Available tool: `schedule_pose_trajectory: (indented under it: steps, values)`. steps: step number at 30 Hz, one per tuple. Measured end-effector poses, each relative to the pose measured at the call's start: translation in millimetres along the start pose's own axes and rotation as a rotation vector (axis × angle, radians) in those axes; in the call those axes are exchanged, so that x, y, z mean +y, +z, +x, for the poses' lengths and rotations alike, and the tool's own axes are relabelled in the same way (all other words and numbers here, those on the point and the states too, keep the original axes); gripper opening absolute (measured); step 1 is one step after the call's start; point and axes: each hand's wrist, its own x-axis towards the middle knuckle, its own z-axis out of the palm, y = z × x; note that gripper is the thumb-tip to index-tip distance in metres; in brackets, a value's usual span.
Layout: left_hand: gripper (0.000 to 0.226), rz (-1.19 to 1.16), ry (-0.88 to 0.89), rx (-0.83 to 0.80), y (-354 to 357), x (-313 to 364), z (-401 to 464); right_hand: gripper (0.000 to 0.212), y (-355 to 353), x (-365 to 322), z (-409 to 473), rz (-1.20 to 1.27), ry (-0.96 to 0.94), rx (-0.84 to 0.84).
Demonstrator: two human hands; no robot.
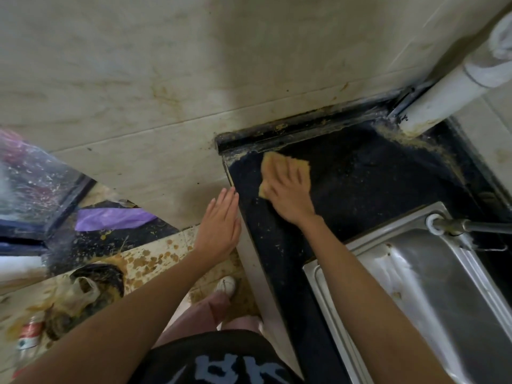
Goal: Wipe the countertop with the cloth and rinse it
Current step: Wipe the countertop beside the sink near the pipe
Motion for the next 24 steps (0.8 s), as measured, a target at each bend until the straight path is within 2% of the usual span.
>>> schedule_pose_trajectory:
  steps: [2,4,8,10,13,16,18,21,22,24]
  values:
    - [0.064,0.027,0.006,-0.02,0,-2,0,0.061,6,-2,-13,-0.029,-0.153,-0.016]
    - [0.067,0.034,0.016,-0.04,-1,-4,1,0.057,5,15,-17,-0.048,-0.167,-0.003]
    - [0.071,0.068,0.025,-0.066,-4,-5,1,0.053,-4,29,0,0.077,0.188,0.019]
    - [0.071,0.06,0.022,-0.073,-4,-4,0,0.054,-6,5,7,0.075,0.231,0.013]
    - [0.071,0.052,0.011,-0.069,-1,-2,0,0.054,0,-32,-3,0.004,-0.027,-0.007]
    - [0.072,0.071,0.017,-0.069,-2,-2,1,0.058,6,-21,-18,-0.056,-0.176,-0.001]
    - [0.072,0.08,0.029,-0.079,-5,-4,1,0.059,5,-1,-16,-0.045,-0.102,0.031]
    - [0.07,0.055,0.032,-0.072,-7,-4,1,0.055,-1,5,4,0.088,0.169,0.009]
    - [0.069,0.043,0.028,-0.073,-7,-3,1,0.055,-3,-5,9,0.104,0.204,0.001]
    - [0.065,0.033,0.018,-0.073,-6,0,0,0.054,-1,-29,7,0.061,0.107,-0.013]
